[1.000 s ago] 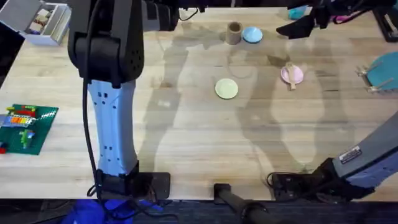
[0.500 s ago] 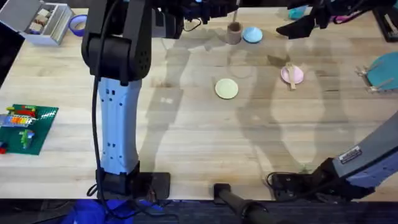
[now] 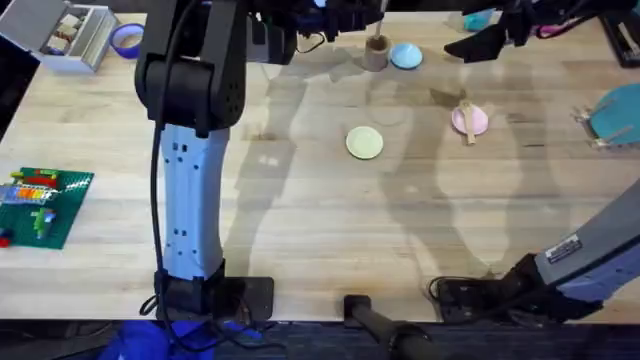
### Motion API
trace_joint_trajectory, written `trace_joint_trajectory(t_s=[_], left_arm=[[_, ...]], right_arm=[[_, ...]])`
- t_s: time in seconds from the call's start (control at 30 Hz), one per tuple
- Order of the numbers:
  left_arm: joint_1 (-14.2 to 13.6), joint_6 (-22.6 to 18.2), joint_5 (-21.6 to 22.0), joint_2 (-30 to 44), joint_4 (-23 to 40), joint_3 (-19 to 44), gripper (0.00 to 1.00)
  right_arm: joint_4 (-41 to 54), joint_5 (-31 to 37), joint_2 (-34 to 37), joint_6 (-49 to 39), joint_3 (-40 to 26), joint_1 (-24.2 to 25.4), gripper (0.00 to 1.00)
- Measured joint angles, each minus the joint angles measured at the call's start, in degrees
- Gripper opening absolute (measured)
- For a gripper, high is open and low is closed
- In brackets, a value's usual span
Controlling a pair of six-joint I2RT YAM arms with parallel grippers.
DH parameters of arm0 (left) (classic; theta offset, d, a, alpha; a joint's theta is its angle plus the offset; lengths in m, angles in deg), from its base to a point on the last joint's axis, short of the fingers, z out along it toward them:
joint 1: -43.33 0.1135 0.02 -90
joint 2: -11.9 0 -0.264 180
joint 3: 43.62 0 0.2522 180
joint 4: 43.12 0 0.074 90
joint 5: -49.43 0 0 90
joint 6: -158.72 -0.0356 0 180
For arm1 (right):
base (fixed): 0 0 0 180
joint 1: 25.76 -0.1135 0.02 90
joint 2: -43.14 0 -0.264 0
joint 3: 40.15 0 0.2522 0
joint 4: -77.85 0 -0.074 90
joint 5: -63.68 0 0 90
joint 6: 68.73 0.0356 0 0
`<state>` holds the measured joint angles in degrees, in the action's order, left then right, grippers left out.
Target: Pick up a utensil and set it on the pink plate, then put the other utensil in the container.
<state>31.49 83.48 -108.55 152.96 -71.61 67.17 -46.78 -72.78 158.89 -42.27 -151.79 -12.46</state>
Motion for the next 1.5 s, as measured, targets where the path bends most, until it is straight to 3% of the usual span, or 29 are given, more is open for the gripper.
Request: trace_joint_trajectory(t_s=[0.67,1.2,1.5], left_arm=[[-1.0,-3.2,0.3,2.4,0.0,0.0,0.041],[-1.0,-7.5,3.3,2.4,0.1,0.0,0.041],[-1.0,-9.5,3.3,2.4,4.4,0.0,0.041]], right_arm=[[0.0,0.0,0.0,0.0,0.0,0.0,0.996],[0.0,0.0,0.0,0.0,0.0,0.0,0.996],[0.0,0.0,0.0,0.0,0.0,0.0,0.996]])
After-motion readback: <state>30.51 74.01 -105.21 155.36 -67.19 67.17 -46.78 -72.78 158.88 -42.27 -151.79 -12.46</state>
